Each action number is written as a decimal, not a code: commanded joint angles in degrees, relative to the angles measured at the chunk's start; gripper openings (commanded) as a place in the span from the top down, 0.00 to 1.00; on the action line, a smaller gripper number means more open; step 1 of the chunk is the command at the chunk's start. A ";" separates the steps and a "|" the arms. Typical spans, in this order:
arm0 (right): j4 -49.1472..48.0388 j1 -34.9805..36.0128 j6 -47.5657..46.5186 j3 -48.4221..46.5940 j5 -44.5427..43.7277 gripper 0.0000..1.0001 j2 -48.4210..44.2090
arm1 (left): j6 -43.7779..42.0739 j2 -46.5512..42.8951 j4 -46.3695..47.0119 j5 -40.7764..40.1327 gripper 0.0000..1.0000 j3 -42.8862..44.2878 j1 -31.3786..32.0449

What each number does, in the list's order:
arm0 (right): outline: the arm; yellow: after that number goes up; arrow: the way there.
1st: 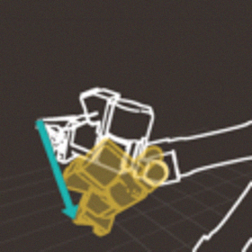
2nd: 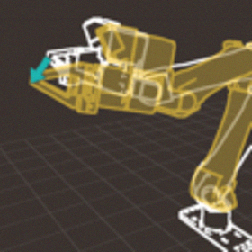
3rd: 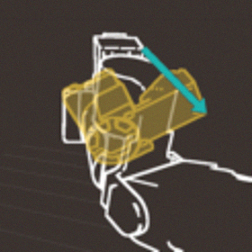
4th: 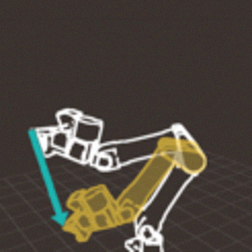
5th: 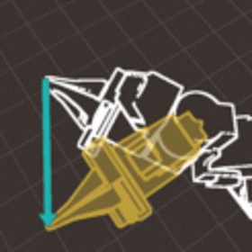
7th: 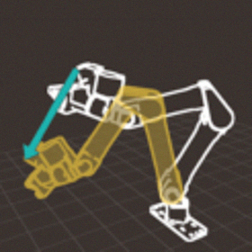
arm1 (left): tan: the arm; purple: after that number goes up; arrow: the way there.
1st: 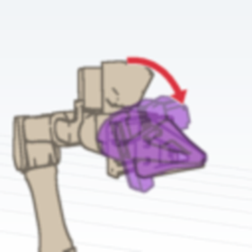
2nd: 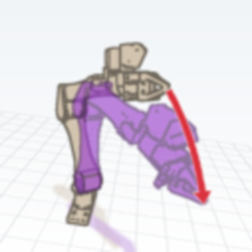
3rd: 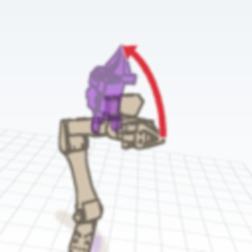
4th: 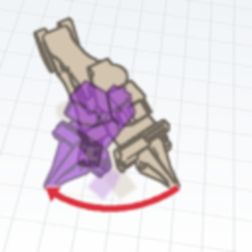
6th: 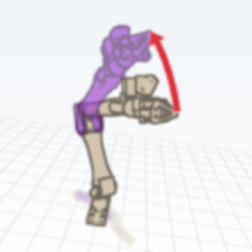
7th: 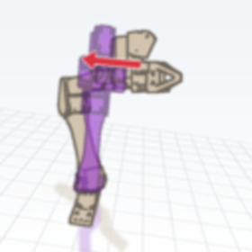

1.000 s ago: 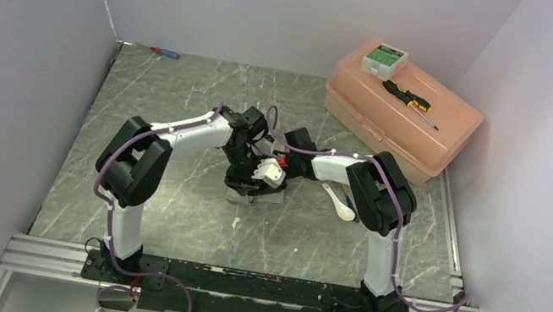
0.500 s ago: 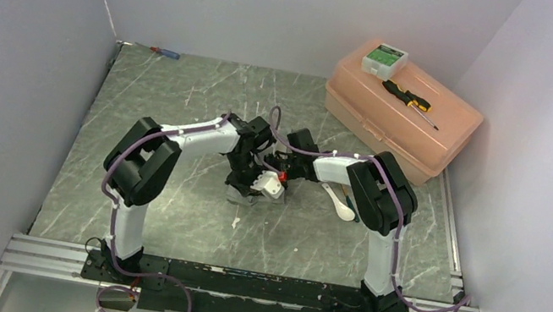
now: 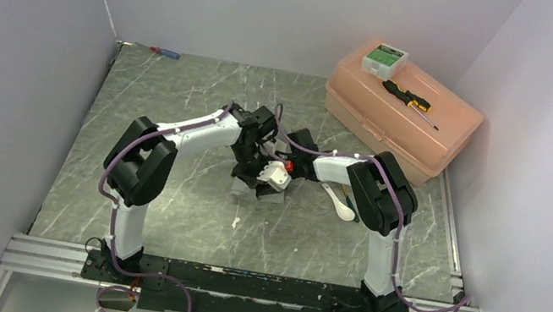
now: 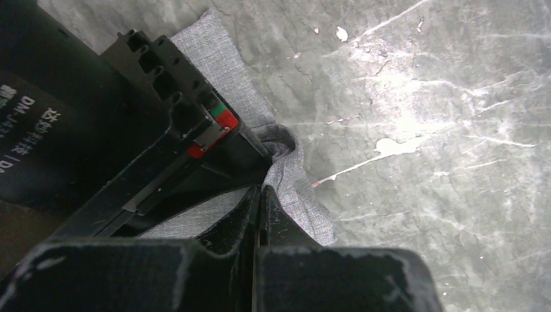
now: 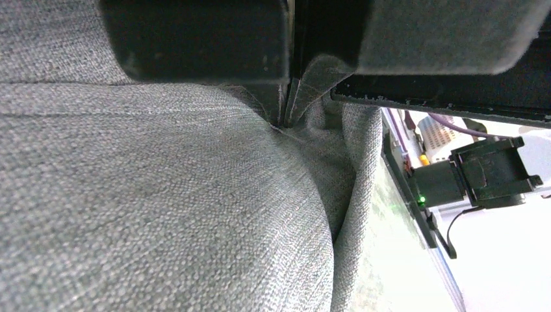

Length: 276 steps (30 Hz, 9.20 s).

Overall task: Fold the napkin into a case and place the utensils inside
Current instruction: Smooth out the 2/3-rectangle-folded napkin at the center of the board, then move the 2/3-rectangle-folded napkin to the center of the board, then pick up the 2/3-rectangle-folded napkin at the center of the board.

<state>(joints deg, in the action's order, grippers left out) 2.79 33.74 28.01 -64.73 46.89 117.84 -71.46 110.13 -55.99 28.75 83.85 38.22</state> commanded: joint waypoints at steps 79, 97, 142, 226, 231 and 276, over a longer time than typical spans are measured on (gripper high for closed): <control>7.70 -10.42 -18.31 -32.93 -34.74 0.98 11.32 | 22.61 1.86 13.55 -6.72 0.05 -3.51 5.29; 4.28 -12.04 -17.12 -15.48 -34.65 1.00 -4.19 | -5.74 -7.66 3.84 -8.21 0.25 -21.19 5.46; 8.81 -0.07 -25.29 -13.93 -20.54 1.00 -3.29 | 17.96 -18.97 23.12 -4.82 0.30 -24.19 6.21; 7.64 5.56 -15.81 -17.93 -24.58 0.69 -4.72 | -6.80 -25.23 11.00 -21.23 0.50 -42.34 8.61; 7.08 5.73 -16.18 -17.99 -24.27 0.71 -0.08 | -0.62 -26.84 8.55 -18.69 0.31 -35.71 8.65; -23.75 12.44 -27.26 21.86 -34.50 0.00 -35.92 | 36.03 -23.06 3.05 1.10 0.39 -14.48 -20.48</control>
<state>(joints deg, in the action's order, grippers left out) -18.13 45.63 9.74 -39.53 18.39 84.58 -29.95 92.23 -49.67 26.85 66.67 17.61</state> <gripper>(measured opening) 0.969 0.561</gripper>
